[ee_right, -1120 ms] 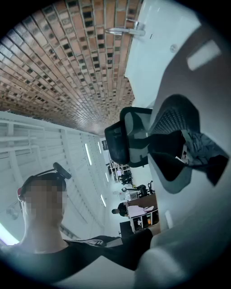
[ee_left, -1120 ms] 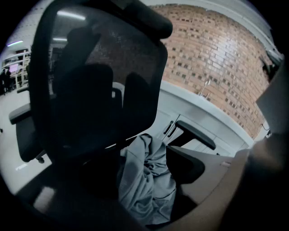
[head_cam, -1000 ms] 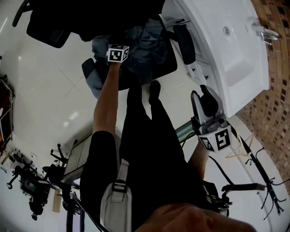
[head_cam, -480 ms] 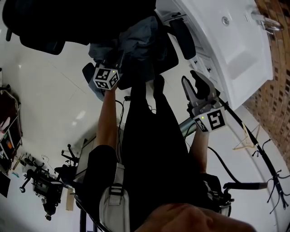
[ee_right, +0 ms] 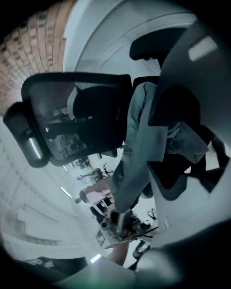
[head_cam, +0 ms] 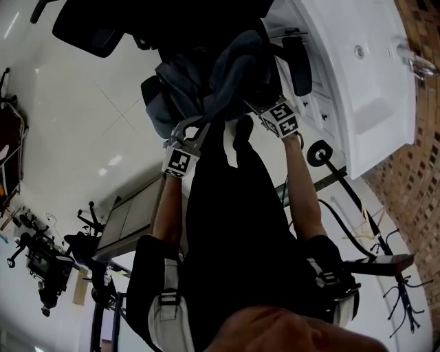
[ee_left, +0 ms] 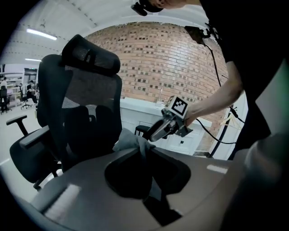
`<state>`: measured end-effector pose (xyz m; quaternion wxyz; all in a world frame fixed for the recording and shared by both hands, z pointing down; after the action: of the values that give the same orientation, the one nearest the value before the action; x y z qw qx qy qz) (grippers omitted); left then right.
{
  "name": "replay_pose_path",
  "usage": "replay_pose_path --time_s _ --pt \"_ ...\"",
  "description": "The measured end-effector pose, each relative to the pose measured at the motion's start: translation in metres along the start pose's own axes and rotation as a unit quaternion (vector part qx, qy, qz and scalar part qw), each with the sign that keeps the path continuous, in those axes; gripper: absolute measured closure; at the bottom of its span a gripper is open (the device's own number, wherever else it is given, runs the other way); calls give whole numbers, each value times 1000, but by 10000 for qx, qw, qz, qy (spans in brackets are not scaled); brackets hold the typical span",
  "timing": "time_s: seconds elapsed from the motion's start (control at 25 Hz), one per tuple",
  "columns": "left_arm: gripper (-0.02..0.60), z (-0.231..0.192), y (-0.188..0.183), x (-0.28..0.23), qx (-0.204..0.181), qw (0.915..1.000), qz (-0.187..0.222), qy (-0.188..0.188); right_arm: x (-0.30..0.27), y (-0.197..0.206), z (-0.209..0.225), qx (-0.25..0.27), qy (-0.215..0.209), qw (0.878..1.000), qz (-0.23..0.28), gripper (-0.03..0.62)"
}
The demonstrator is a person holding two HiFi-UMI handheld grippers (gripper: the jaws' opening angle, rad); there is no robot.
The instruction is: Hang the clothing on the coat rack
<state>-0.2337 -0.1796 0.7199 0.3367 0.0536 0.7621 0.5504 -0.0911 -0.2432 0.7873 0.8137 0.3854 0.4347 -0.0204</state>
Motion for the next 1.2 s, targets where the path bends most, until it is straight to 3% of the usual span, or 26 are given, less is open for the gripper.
replay_pose_path --time_s 0.12,0.2,0.32,0.4,0.48,0.52,0.68,0.76,0.8,0.84,0.88,0.96,1.08,1.2 --pt "549 18 10 10 -261 9995 -145 73 -29 11 -9 1018 -311 9923 -631 310" --pt "549 31 19 17 -484 9980 -389 153 -40 16 -14 1638 -567 9791 -1064 310" --pt "549 60 34 21 -970 9916 -716 460 -48 23 -24 2954 -885 9353 -1734 310" --pt "549 77 41 23 -1216 9866 -864 663 -52 24 -35 3951 -997 8922 -1950 287" --pt "549 87 45 26 -1390 9822 -992 779 -56 20 -53 4900 -1128 8411 -1995 262" --pt "549 90 46 27 -1466 9802 -1041 828 -59 21 -65 5368 -1239 8098 -2017 246" --pt "549 105 46 28 -1774 9720 -1148 1029 -76 43 -94 6889 -1734 6653 -2297 214" --pt "549 106 45 27 -1823 9710 -1155 1027 -81 59 -92 7224 -1943 6099 -2614 218" --pt "549 102 44 28 -1771 9729 -1148 945 -78 64 -87 7268 -1986 5941 -2817 267" --pt "549 95 41 30 -1651 9768 -1113 782 -71 65 -80 7217 -1946 5936 -2981 366" --pt "549 85 38 33 -1469 9822 -1037 540 -61 60 -74 7083 -1808 6092 -3075 448" --pt "549 61 31 40 -965 9923 -777 -78 -36 45 -60 6673 -1337 6632 -3115 585" --pt "549 28 20 49 -191 9958 -286 -848 3 22 -51 5898 -790 7509 -2865 586" --pt "549 3 -3 56 535 9905 450 -1186 42 -20 -58 4896 -133 8472 -2057 588"
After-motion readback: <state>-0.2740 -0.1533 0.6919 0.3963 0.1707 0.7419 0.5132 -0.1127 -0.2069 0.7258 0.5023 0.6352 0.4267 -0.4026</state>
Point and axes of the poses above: the fingertips, and each gripper's own axes: x backward along the fingers, z to its right, y out of its underside, the point moved 1 cm from there along x, backward along the fingers, and after that the axes turned 1 degree about y, right-handed, at the moved point
